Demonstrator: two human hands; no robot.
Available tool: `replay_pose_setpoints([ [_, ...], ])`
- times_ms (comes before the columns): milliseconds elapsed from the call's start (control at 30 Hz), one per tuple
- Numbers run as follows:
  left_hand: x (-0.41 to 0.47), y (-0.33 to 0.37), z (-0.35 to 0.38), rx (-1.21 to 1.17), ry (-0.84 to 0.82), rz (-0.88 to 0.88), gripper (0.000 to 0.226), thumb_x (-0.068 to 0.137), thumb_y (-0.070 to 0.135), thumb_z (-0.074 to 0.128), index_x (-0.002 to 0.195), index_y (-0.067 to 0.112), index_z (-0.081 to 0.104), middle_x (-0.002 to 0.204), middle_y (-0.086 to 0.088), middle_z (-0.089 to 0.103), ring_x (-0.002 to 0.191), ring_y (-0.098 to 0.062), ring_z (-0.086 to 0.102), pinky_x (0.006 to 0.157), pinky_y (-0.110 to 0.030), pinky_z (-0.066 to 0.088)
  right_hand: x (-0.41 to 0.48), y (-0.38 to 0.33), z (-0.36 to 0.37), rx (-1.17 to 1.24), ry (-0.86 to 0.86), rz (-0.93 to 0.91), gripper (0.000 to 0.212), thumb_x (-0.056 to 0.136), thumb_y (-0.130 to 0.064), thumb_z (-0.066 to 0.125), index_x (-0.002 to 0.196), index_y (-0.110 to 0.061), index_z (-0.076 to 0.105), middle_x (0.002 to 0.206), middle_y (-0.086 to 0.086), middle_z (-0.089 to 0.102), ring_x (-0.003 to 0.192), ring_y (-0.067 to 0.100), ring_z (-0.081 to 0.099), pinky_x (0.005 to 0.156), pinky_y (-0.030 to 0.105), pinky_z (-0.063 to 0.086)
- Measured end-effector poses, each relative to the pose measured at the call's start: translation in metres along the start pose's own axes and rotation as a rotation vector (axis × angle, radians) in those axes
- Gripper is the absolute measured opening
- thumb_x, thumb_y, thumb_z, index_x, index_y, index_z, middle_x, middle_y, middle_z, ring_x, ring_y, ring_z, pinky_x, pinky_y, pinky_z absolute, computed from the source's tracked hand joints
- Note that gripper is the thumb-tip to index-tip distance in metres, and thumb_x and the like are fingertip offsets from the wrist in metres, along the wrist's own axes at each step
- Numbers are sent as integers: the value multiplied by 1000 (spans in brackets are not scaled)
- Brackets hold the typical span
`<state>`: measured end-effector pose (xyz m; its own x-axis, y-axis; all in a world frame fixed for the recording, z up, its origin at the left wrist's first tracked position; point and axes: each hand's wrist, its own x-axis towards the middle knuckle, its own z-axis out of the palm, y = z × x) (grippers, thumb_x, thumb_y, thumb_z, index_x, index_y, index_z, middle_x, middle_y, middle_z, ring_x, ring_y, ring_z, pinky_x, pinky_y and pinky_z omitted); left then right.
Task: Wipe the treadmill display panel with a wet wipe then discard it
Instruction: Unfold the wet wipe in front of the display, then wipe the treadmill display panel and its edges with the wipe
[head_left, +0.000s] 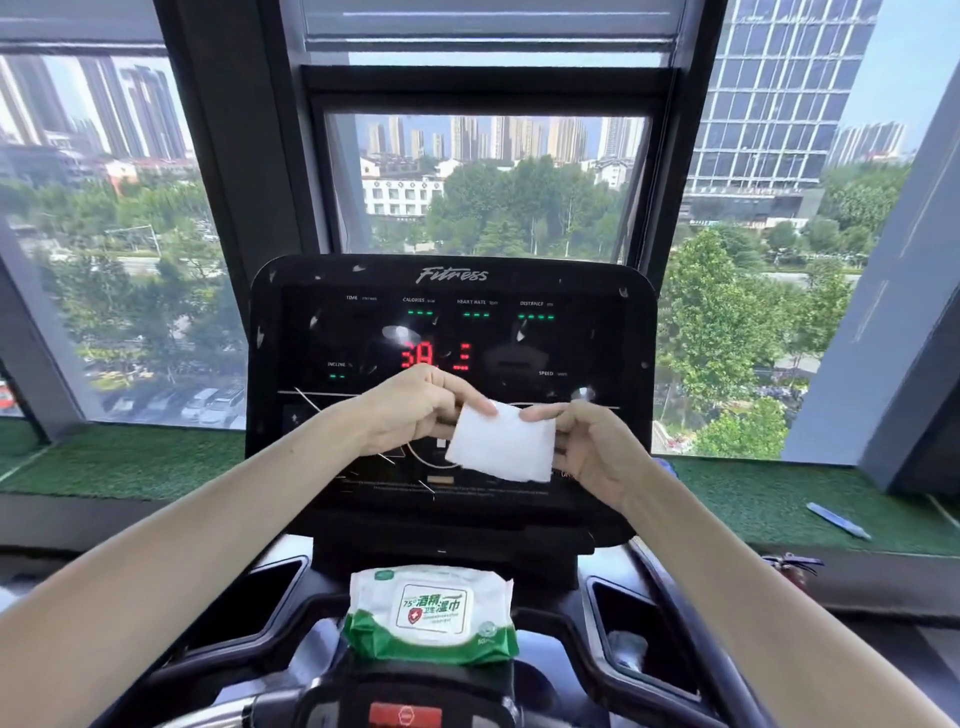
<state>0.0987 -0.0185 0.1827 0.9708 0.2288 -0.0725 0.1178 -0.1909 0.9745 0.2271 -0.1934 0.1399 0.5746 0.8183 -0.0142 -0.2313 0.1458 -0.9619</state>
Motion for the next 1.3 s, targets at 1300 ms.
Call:
replay_pose_setpoints([
  [1300,-47,-64,-222,-8,984,306,29,81,3,61,105,18,54,94,5,57,87,-13,57,69,-20,48,134,49,238,-1197,290,-583,23,87,-10,50,105,-14,64,99,1,69,91,18,64,77,31,51],
])
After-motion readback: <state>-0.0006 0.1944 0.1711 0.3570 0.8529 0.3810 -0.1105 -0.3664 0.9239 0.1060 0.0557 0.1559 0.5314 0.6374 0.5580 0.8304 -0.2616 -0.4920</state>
